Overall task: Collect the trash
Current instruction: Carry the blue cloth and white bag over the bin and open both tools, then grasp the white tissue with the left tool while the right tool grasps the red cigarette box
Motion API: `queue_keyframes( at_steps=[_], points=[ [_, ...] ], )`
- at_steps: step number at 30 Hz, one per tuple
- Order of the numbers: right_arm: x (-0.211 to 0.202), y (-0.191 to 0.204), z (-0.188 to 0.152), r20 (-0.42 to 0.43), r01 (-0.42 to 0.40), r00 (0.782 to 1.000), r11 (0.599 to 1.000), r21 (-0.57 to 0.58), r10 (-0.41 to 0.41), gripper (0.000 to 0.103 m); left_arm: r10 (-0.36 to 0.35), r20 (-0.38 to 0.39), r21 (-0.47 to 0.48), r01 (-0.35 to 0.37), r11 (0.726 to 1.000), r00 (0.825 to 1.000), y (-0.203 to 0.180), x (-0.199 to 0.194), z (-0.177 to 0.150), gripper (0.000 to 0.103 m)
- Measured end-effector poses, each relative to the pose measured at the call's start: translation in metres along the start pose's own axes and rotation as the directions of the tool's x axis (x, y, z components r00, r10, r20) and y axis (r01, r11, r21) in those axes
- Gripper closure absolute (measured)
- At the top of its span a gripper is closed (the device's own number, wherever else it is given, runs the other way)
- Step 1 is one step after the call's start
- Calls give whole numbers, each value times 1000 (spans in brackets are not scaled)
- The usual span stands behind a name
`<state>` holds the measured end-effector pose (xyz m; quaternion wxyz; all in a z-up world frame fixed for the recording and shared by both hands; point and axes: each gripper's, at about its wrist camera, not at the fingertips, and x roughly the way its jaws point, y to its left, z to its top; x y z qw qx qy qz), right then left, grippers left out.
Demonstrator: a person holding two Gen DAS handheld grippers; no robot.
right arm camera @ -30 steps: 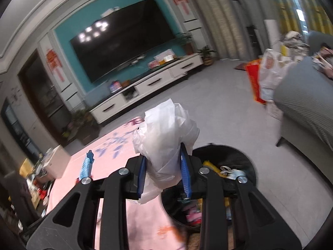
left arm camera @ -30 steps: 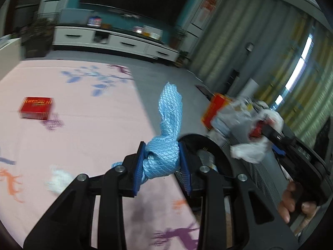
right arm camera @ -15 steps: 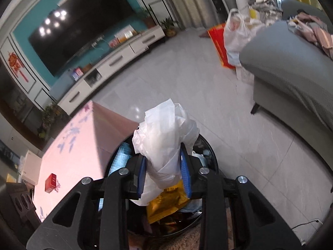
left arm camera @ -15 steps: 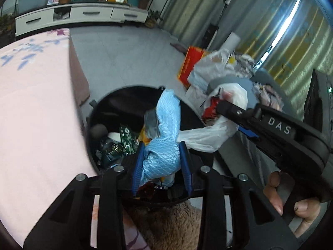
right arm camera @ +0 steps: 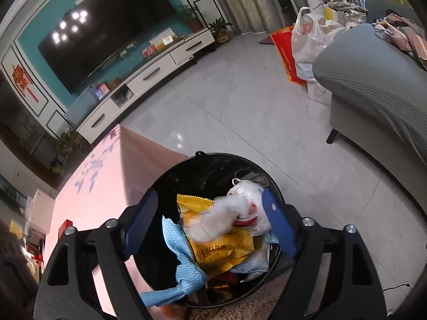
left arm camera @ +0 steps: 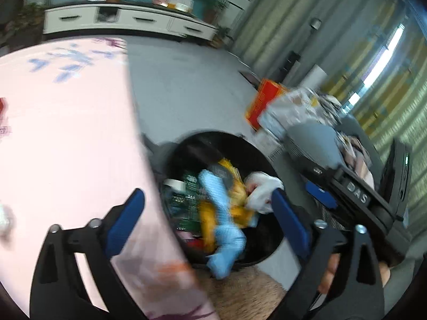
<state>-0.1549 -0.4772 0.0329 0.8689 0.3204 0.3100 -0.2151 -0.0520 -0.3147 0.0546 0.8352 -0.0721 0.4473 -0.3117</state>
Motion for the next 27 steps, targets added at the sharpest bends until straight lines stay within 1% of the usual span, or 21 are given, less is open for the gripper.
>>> queue_keyframes(
  at_steps=[1, 3, 5, 9, 10, 12, 13, 14, 16, 17, 18, 19, 21, 22, 23, 25, 26, 27],
  points=[
    [-1, 2, -1, 2, 1, 1000, 1000, -1, -1, 22, 23, 15, -12, -23, 1000, 1000, 9, -9, 2, 4],
    [-2, 5, -2, 0, 3, 1000, 1000, -9, -3, 21, 93, 51, -39, -91, 995, 994, 35, -34, 6, 3],
    [-3, 12, -2, 0, 0, 1000, 1000, -25, 0, 19, 170, 72, -65, -165, 984, 983, 60, -56, 9, 3],
    [-1, 33, -6, -12, -32, 999, 996, -83, 31, 16, 292, 79, -128, -281, 951, 953, 112, -88, 9, 3],
    [1, 41, -9, -20, -45, 999, 994, -101, 43, 15, 330, 68, -142, -318, 937, 942, 128, -94, 6, 3],
    [5, 55, -13, -32, -63, 998, 991, -115, 60, 15, 369, 54, -174, -355, 919, 928, 150, -100, -1, 3],
    [8, 64, -16, -43, -69, 997, 990, -121, 65, 15, 374, 50, -188, -359, 914, 926, 158, -101, -5, 3],
    [11, 72, -19, -53, -74, 996, 988, -136, 68, 15, 363, 40, -213, -347, 913, 931, 171, -101, -10, 3],
    [15, 90, -25, -64, -79, 996, 981, -177, 68, 15, 328, 33, -240, -311, 920, 944, 183, -101, -19, 3],
    [16, 98, -28, -69, -81, 995, 977, -197, 68, 15, 296, 31, -251, -279, 927, 955, 190, -98, -23, 3],
    [18, 110, -33, -78, -91, 994, 969, -228, 75, 15, 275, 30, -252, -259, 933, 961, 190, -94, -26, 3],
    [21, 120, -37, -89, -106, 992, 962, -252, 86, 15, 253, 22, -245, -240, 939, 967, 192, -90, -30, 4],
    [27, 143, -45, -122, -139, 987, 946, -291, 108, 15, 230, 2, -229, -223, 948, 973, 189, -78, -34, 11],
    [30, 154, -48, -140, -160, 983, 938, -307, 122, 15, 210, -13, -216, -208, 954, 978, 189, -72, -34, 23],
    [35, 167, -53, -162, -182, 978, 929, -321, 135, 15, 198, -26, -215, -199, 956, 980, 190, -67, -36, 38],
    [44, 191, -59, -208, -220, 966, 907, -360, 151, 15, 181, -46, -220, -186, 958, 982, 194, -62, -39, 49],
    [49, 205, -63, -235, -239, 959, 892, -384, 156, 15, 190, -23, -215, -190, 958, 982, 195, -63, -40, 55],
    [54, 220, -67, -264, -259, 952, 873, -413, 157, 15, 198, -26, -202, -199, 959, 980, 194, -62, -41, 61]
  ],
)
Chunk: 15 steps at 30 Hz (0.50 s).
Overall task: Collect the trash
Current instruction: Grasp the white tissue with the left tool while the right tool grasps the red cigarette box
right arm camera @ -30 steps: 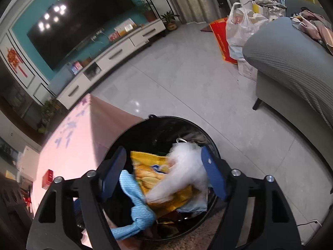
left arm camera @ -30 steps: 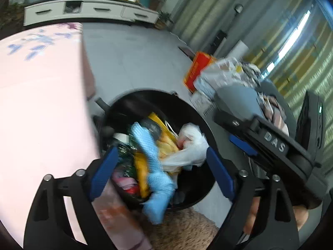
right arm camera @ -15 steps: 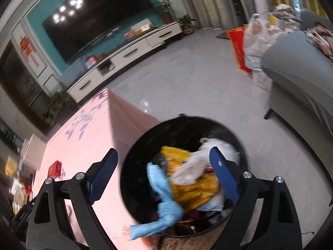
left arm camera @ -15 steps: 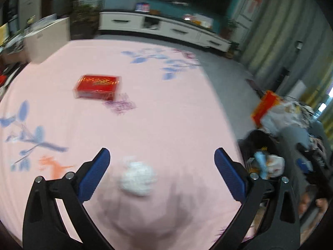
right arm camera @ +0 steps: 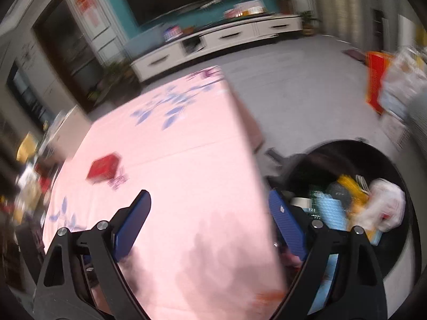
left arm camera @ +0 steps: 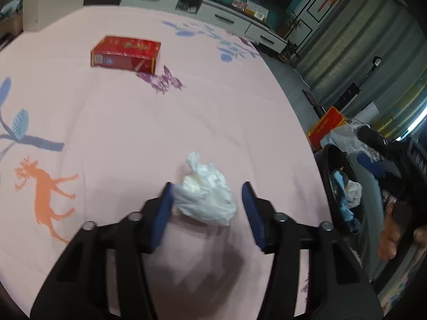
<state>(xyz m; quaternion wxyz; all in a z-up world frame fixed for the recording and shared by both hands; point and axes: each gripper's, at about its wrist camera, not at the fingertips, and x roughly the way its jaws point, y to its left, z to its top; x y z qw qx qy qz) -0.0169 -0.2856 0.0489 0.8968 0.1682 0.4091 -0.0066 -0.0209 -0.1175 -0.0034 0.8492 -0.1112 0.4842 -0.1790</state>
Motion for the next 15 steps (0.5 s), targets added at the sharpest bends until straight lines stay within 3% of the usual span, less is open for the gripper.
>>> queue_keyframes(
  at_steps=[2, 5, 9, 12, 15],
  points=[
    [21, 29, 8, -57, -34, 998, 997, -65, 31, 15, -27, -22, 19, 28, 999, 999, 1, 1, 2, 72],
    [52, 72, 20, -132, -59, 990, 985, -161, 38, 15, -25, 22, -36, 26, 999, 999, 16, -11, 8, 75],
    [90, 131, 38, -181, -31, 983, 942, -333, -32, 15, -20, 102, -130, 33, 991, 995, 46, -44, 21, 75],
    [121, 173, 51, -197, -44, 979, 902, -430, -47, 15, 112, 189, -188, -76, 979, 976, 73, -74, 27, 74],
    [154, 204, 61, -261, -60, 963, 876, -478, -76, 15, 225, 233, -258, -162, 952, 946, 97, -96, 33, 74]
  ],
)
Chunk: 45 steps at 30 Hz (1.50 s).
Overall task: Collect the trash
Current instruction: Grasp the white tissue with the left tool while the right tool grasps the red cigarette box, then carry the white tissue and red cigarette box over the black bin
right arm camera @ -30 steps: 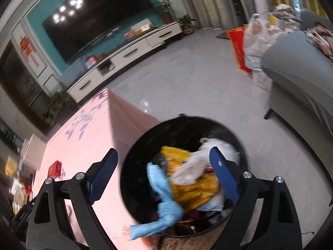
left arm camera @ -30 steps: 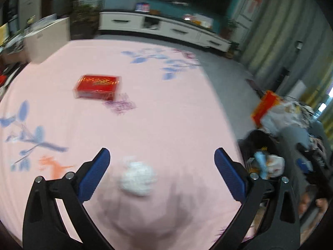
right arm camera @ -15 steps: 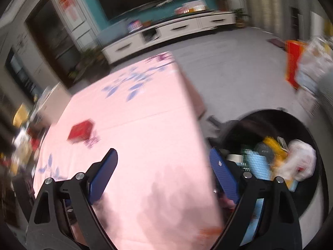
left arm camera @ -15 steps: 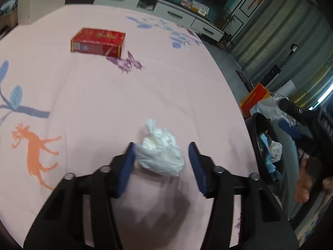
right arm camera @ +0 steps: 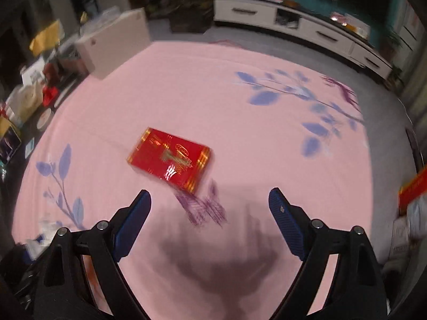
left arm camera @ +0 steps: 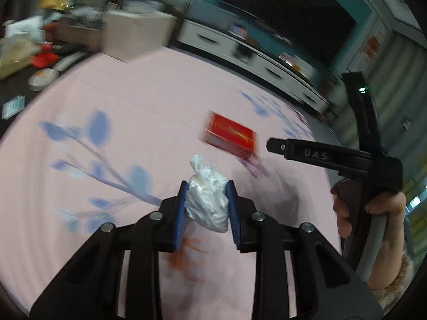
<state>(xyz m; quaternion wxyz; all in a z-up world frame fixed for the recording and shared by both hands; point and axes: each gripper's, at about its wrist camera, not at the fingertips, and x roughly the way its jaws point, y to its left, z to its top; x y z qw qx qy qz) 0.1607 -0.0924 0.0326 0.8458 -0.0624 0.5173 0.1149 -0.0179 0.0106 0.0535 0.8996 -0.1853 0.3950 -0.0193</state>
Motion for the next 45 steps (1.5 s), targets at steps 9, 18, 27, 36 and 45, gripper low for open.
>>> queue_keyframes(
  at_steps=[9, 18, 27, 36, 45],
  points=[
    [36, 53, 32, -110, -30, 994, 961, -275, -1, 15, -74, 14, -113, 75, 991, 997, 32, -17, 10, 72],
    [73, 56, 33, -119, -4, 992, 923, -385, -45, 14, -113, 3, -134, 112, 985, 994, 32, -15, 11, 70],
    [70, 31, 30, -156, -70, 987, 973, -221, 36, 35, -115, -2, -127, 114, 985, 993, 32, -10, 12, 70],
    [33, 16, -14, -113, -145, 983, 989, 14, 145, 43, -104, 0, -108, 103, 989, 995, 31, -8, 13, 70],
    [-40, -18, -89, 77, -266, 964, 943, 201, 256, 44, -111, -11, -37, 111, 993, 994, 11, -8, 2, 70]
  ],
)
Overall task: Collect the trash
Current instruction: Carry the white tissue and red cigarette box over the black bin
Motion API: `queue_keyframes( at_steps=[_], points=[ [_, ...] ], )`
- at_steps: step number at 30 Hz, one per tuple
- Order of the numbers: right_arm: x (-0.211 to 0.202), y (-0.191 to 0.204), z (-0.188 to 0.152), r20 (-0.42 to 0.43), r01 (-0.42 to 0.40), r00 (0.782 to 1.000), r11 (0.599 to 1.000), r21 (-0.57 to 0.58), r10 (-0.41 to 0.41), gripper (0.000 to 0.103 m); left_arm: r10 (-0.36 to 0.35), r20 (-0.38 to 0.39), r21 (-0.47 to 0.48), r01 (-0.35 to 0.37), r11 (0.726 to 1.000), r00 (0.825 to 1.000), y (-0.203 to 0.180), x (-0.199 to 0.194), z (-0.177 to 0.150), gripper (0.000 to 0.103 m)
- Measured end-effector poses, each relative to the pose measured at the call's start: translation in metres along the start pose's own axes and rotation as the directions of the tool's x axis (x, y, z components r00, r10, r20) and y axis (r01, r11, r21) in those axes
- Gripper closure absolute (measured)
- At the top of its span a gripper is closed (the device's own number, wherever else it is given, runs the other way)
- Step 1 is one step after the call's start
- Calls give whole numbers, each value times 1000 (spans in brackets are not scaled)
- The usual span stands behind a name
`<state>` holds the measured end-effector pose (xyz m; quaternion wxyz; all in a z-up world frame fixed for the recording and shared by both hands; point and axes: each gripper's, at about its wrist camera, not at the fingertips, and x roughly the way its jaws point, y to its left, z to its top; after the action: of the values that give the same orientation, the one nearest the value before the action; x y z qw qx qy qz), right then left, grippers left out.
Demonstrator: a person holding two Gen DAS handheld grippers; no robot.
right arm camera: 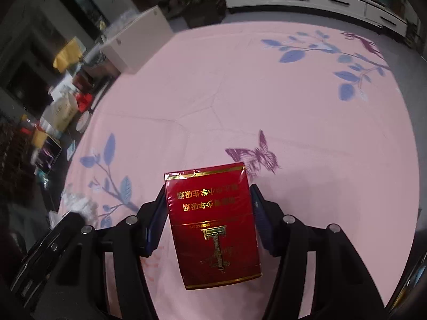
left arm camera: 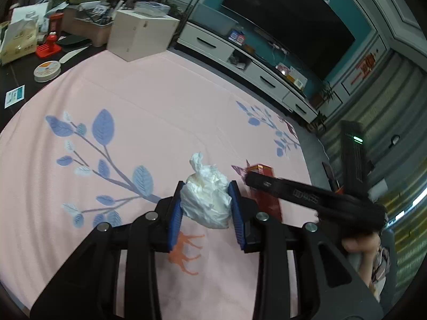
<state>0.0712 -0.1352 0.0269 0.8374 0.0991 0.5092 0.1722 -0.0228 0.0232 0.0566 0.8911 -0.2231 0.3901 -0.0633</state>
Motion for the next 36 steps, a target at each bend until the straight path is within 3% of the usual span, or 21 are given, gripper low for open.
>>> queue_keyframes(
  at_steps=[3, 8, 12, 20, 24, 29, 33, 36],
  points=[
    [-33, -13, -25, 74, -42, 997, 997, 59, 38, 44, -6, -11, 41, 6, 999, 1000, -13, 2, -7, 70],
    [-94, -43, -62, 217, -33, 976, 989, 144, 1, 44, -34, -33, 133, 38, 990, 999, -44, 4, -28, 70],
    [-145, -66, -93, 357, -16, 932, 973, 229, -69, 44, -107, -69, 203, 119, 972, 992, -79, 2, -48, 70],
    [-214, -96, -125, 502, 44, 842, 952, 303, -199, 44, -162, -97, 304, 184, 935, 982, -139, 0, -78, 72],
    [-234, -117, -136, 532, 96, 794, 925, 368, -294, 44, -210, -128, 339, 241, 909, 969, -179, 4, -96, 72],
    [-245, -154, -150, 514, 143, 757, 870, 472, -404, 44, -253, -175, 393, 303, 868, 952, -232, 17, -118, 72],
    [-248, -187, -162, 477, 158, 737, 808, 567, -479, 44, -286, -219, 435, 356, 827, 933, -271, 33, -135, 72],
    [-243, -209, -165, 427, 189, 734, 763, 619, -528, 44, -281, -254, 461, 371, 806, 925, -294, 50, -148, 72]
  ],
)
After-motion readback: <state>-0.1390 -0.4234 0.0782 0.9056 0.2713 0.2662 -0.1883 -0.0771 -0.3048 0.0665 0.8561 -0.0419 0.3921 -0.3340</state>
